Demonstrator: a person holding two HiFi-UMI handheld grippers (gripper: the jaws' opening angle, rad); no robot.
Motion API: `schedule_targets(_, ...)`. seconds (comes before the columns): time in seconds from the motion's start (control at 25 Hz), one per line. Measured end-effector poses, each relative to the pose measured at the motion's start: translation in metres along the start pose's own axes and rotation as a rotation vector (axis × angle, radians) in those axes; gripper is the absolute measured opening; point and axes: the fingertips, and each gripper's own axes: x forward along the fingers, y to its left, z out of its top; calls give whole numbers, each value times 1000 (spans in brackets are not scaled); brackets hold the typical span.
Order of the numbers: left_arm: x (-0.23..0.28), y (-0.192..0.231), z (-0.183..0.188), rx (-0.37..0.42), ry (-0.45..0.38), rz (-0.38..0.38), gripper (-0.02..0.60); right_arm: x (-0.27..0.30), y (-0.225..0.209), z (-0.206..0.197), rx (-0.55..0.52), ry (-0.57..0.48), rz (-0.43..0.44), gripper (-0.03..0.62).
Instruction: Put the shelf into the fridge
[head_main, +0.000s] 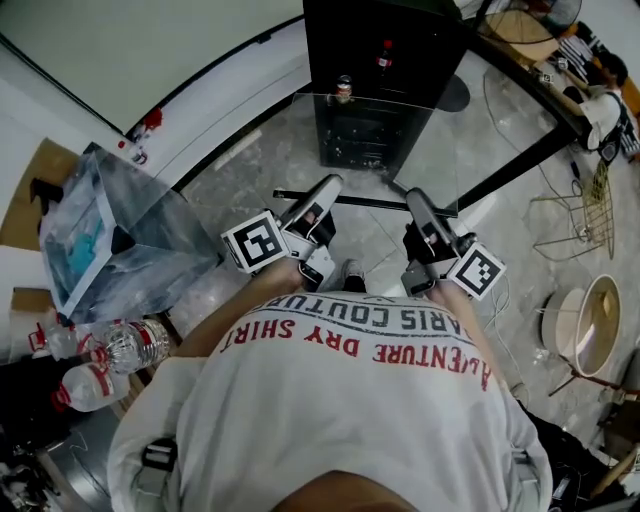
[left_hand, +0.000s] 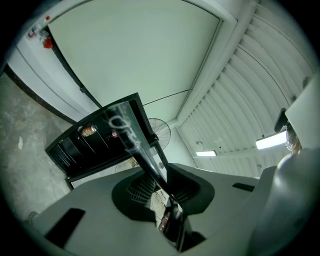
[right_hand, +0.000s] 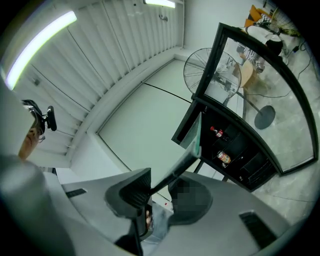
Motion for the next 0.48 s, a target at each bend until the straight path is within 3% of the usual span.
schedule_targets(0.48,102,36,36,-4,-16,48,78,55,-79,70,41,31,7,98)
